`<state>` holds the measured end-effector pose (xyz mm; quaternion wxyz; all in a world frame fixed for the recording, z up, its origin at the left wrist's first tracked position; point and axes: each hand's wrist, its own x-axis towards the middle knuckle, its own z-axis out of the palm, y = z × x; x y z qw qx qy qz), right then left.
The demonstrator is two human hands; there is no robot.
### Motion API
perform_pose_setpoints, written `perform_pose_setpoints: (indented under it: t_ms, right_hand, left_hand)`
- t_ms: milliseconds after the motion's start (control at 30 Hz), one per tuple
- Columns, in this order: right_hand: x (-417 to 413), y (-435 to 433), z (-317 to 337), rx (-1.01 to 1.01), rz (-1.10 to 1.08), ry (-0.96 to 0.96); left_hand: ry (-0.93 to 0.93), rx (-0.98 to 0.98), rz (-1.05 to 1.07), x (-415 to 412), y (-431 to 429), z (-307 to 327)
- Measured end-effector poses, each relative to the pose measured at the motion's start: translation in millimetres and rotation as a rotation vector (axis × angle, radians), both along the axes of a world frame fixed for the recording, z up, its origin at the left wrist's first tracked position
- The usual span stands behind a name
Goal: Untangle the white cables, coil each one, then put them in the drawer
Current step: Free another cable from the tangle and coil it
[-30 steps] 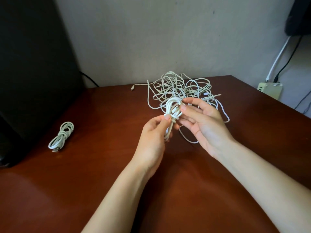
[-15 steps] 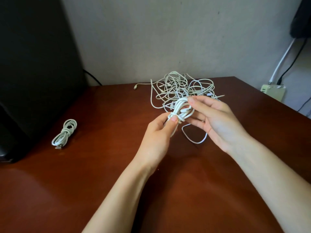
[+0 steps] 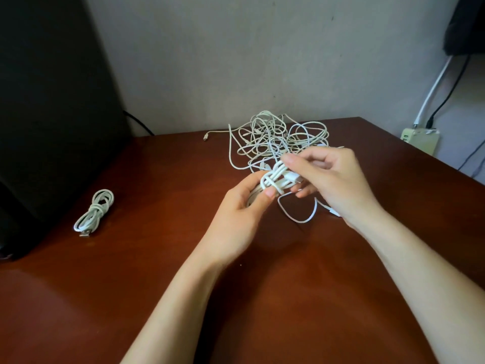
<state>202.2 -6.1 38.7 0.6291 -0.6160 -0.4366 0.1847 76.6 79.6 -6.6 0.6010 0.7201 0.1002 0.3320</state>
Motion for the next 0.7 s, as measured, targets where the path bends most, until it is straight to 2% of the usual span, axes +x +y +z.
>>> perform_pose_setpoints:
  t_ms: [100, 333, 500, 633, 700]
  right_hand:
    - [2, 0, 1, -0.046, 0.021, 0.020]
    - [11, -2, 2, -0.116, 0.208, 0.212]
    - [5, 5, -7, -0.034, 0.100, 0.107]
    - [-4, 9, -14, 0.031, 0.029, 0.021]
    - [-4, 10, -15, 0.055, -0.002, 0.029]
  left_hand:
    - [0.015, 0.012, -0.013, -1, 0, 0]
    - [0.019, -0.003, -0.051, -5, -1, 1]
    - [0.015, -0.163, 0.041, -4, -3, 2]
    - [0.039, 0.110, 0.350, -5, -3, 1]
    - [0.024, 0.235, 0.428, -6, -3, 2]
